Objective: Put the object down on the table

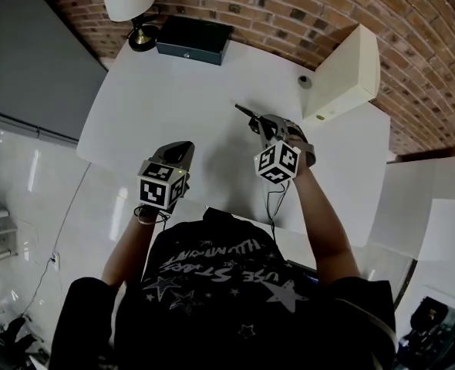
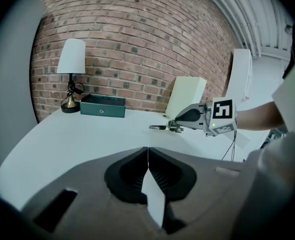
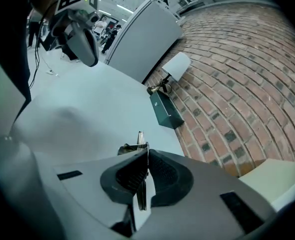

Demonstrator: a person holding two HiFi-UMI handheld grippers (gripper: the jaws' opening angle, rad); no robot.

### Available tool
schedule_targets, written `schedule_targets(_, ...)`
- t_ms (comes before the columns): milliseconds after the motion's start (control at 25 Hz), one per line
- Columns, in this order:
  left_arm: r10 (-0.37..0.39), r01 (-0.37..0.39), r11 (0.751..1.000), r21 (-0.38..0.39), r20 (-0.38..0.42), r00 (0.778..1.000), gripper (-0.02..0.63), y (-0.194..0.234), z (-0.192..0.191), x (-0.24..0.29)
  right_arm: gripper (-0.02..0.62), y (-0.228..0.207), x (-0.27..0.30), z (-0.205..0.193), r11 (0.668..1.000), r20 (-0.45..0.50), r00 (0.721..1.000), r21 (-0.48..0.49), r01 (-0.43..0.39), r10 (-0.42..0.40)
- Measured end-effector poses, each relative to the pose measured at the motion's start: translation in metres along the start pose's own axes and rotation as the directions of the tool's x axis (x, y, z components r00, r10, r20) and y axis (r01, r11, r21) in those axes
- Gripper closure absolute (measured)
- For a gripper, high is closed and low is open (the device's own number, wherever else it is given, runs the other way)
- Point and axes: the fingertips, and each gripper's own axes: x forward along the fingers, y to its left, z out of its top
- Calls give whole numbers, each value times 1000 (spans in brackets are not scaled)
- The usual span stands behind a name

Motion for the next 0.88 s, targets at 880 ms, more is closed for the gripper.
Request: schedule_targets(880,4,-5,1000,-19,-39,999,586,5,3,33,582,11,39,-37,983,57,998,-175,47,-37)
